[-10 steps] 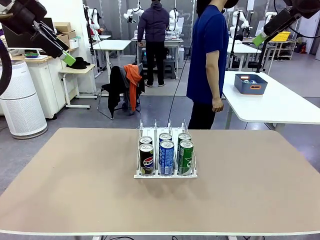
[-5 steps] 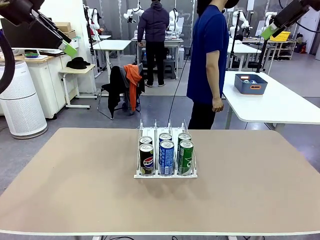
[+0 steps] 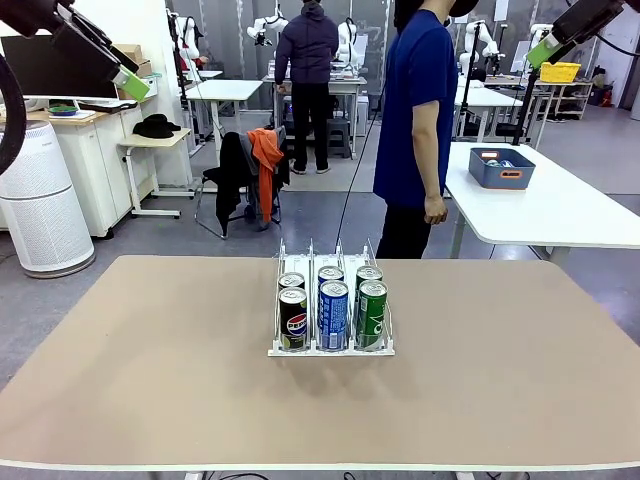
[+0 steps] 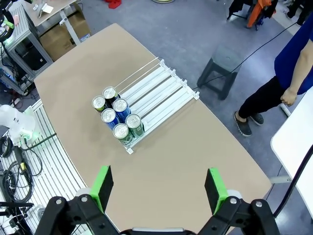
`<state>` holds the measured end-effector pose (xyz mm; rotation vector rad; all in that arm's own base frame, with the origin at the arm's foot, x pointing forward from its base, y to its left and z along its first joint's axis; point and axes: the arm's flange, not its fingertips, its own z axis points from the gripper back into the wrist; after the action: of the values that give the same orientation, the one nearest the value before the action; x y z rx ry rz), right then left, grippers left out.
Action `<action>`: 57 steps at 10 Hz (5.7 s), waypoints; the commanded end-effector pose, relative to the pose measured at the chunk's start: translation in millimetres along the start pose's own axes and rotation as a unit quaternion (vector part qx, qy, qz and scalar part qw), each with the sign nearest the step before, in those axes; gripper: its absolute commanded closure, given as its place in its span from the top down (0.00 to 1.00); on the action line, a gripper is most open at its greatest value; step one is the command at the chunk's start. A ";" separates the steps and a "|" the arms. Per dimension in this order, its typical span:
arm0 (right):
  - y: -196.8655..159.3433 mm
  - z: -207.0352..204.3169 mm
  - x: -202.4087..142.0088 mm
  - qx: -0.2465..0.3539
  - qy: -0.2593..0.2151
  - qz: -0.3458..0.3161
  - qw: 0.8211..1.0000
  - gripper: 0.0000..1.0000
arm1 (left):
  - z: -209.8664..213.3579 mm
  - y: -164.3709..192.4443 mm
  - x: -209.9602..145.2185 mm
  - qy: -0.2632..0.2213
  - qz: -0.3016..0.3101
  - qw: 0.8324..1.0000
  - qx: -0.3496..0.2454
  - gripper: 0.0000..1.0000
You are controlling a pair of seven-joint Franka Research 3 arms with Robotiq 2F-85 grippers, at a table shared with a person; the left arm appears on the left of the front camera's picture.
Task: Fill the beverage cans into the dispenser.
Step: Pick up the Pepsi coke handed by the human.
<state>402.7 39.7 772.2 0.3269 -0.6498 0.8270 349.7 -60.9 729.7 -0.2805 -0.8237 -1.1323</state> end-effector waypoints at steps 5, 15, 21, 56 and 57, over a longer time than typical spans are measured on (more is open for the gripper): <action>-1.8 -1.7 5.7 0.009 -0.002 0.012 1.000 1.00 | 14.5 9.6 21.7 -0.015 0.011 1.000 -0.003 1.00; 4.5 2.8 10.2 -0.034 -0.011 0.020 0.999 1.00 | 17.1 9.1 22.0 -0.015 -0.002 1.000 0.011 1.00; 3.3 7.7 15.9 -0.030 -0.023 0.012 0.999 1.00 | 17.1 9.1 22.0 -0.015 -0.002 1.000 0.011 1.00; 3.3 7.7 15.9 -0.030 -0.023 0.012 0.999 1.00 | 17.1 9.1 22.0 -0.015 -0.002 1.000 0.011 1.00; 3.3 7.7 15.9 -0.030 -0.023 0.012 0.999 1.00 | 17.1 9.1 22.0 -0.015 -0.002 1.000 0.011 1.00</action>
<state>406.2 46.8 790.0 0.2831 -0.7278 0.8199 354.8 -62.9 759.0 -0.2872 -0.8647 -1.1242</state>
